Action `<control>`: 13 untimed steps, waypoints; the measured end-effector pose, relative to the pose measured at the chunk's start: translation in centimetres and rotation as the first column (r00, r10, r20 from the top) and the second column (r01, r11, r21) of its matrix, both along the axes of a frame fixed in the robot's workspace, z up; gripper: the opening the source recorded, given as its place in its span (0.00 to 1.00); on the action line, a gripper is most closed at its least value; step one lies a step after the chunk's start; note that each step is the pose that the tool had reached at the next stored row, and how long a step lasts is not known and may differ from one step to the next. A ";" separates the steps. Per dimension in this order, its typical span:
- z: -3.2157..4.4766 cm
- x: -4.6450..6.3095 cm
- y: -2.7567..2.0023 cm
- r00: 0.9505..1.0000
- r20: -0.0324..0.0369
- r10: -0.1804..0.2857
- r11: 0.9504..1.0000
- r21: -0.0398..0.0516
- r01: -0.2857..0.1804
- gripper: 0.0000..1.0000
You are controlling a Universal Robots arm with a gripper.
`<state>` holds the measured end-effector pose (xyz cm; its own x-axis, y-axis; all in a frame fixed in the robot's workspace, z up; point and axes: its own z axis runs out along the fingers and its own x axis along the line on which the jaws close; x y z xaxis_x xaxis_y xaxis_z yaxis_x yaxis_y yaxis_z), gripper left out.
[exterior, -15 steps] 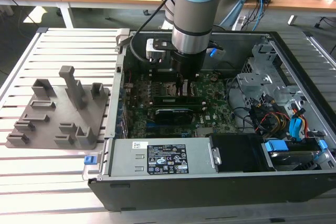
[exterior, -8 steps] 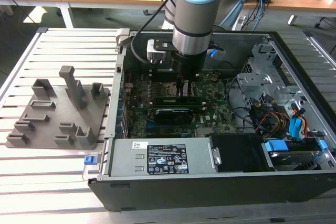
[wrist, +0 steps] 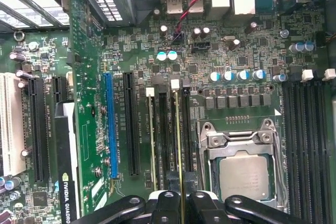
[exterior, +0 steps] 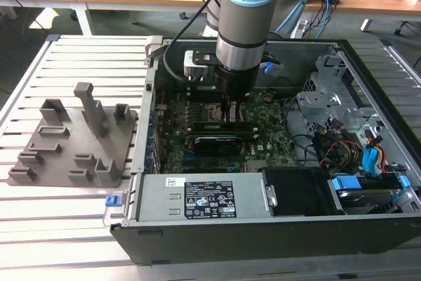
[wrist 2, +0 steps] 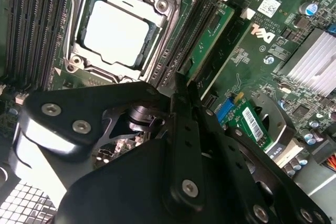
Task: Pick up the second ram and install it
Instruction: 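Insert the second ram into the second slot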
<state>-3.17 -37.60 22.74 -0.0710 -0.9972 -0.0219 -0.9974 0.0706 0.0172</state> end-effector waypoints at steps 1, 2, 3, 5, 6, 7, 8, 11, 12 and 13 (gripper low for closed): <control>0.01 0.0 -0.01 1.000 0.000 0.000 1.000 0.000 0.000 0.14; 0.01 0.0 -0.01 1.000 0.000 0.000 1.000 0.000 0.000 0.14; 0.01 -0.1 -0.01 1.000 0.000 0.000 1.000 0.001 0.000 0.14; 0.00 -0.1 -0.01 1.000 0.000 0.008 1.000 0.002 -0.008 0.14; 0.00 -0.1 -0.01 1.000 0.000 0.012 1.000 0.002 -0.012 0.14; 0.00 -0.1 -0.01 1.000 0.000 0.012 1.000 0.003 -0.012 0.14; -0.01 -0.1 -0.01 1.000 0.000 0.012 1.000 0.004 -0.012 0.14; -0.11 -0.1 -0.01 1.000 0.000 0.012 1.000 0.004 -0.012 0.14; -0.14 -0.1 -0.01 1.000 0.000 0.012 1.000 0.004 -0.012 0.14; -0.18 -0.1 -0.01 1.000 0.000 0.012 1.000 0.004 -0.012 0.14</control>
<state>-3.25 -37.61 22.56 -0.0588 -0.9979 -0.0263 -0.9981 0.0583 0.0175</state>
